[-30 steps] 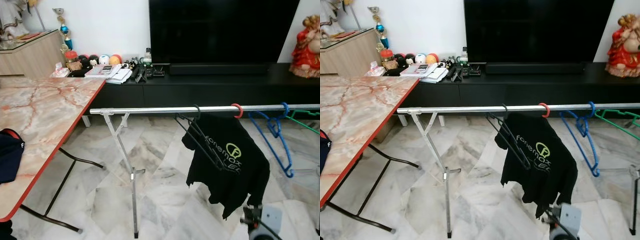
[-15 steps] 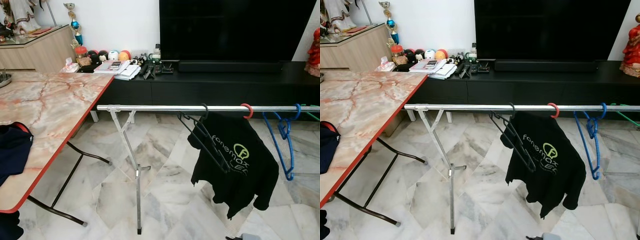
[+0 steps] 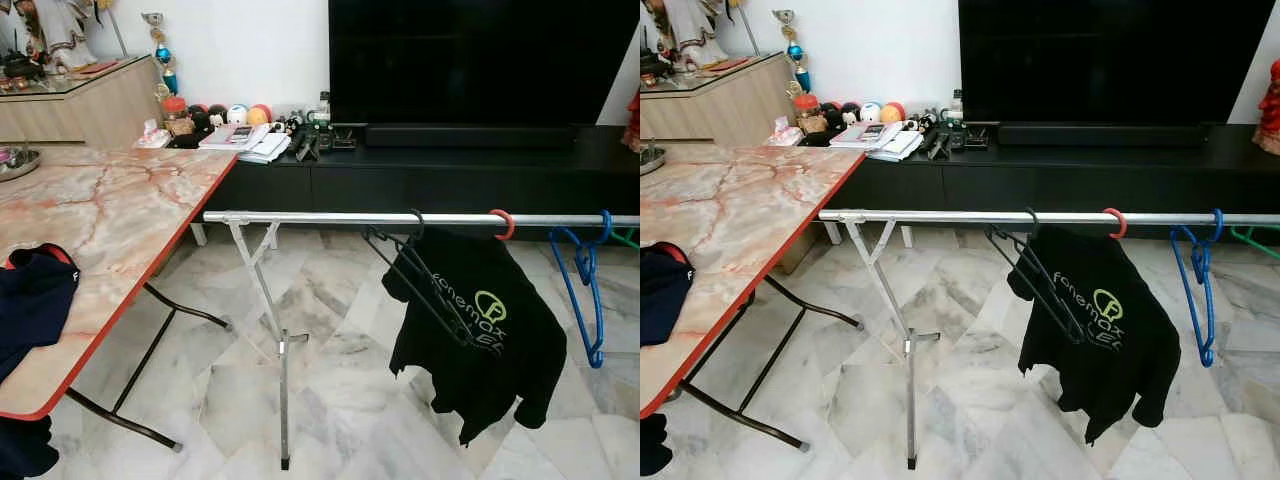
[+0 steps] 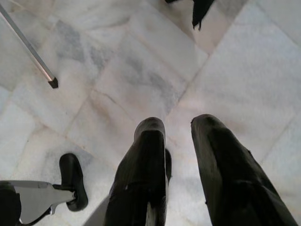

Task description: Hang hanger

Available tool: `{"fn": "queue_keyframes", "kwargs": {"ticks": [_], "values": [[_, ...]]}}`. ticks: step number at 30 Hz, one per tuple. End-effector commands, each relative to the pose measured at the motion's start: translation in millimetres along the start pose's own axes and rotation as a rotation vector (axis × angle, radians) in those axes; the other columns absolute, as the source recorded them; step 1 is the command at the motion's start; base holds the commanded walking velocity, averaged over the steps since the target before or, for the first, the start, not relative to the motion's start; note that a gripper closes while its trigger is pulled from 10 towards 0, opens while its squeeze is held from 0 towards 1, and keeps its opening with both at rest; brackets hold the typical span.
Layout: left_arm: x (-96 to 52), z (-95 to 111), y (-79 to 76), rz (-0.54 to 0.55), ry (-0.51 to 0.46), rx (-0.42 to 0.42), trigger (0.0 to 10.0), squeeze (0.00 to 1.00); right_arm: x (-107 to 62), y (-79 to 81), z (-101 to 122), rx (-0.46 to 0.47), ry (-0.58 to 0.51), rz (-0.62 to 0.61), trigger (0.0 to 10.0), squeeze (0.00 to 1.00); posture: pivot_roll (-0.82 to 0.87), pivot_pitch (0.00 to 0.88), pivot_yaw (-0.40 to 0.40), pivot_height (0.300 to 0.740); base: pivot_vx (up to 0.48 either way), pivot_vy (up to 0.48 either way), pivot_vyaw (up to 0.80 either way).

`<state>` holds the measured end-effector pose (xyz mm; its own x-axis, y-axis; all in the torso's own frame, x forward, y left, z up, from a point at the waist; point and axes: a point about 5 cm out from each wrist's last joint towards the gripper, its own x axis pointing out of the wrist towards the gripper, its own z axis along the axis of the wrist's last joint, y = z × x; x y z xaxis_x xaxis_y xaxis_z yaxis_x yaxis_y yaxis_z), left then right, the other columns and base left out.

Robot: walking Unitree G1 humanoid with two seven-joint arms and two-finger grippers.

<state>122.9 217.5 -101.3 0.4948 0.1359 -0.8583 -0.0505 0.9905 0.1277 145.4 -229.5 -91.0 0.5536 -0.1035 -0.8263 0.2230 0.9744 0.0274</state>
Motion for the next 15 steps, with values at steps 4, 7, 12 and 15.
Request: {"fn": "queue_keyframes", "kwargs": {"ticks": [4, 7, 12, 15], "values": [[-0.6, -2, -0.5, 0.013, -0.004, 0.013, 10.0, 0.0, -1.1, -2.6, -5, 0.002, 0.026, -0.005, 10.0, 0.0, 0.09, 0.0, 0.048, 0.74, 0.0, 0.0, 0.0], [2.2, 29, 10.9, 0.129, -0.146, 0.006, 10.0, 0.0, -1.4, -3.2, -6, -0.011, 0.034, 0.003, 10.0, 0.0, 0.11, 0.0, 0.041, 0.74, 0.0, 0.0, 0.0], [1.8, 104, 27.8, 0.144, -0.413, -0.011, 10.0, 0.0, -1.7, -6.4, -5, -0.035, 0.037, 0.005, 10.0, 0.0, 0.11, 0.0, 0.037, 0.74, 0.0, 0.0, 0.0], [1.1, 112, 26.0, 0.13, -0.442, -0.009, 10.0, 0.0, -1.7, -7.1, -4, -0.037, 0.036, 0.005, 10.0, 0.0, 0.11, 0.0, 0.038, 0.74, 0.0, 0.0, 0.0]]}}
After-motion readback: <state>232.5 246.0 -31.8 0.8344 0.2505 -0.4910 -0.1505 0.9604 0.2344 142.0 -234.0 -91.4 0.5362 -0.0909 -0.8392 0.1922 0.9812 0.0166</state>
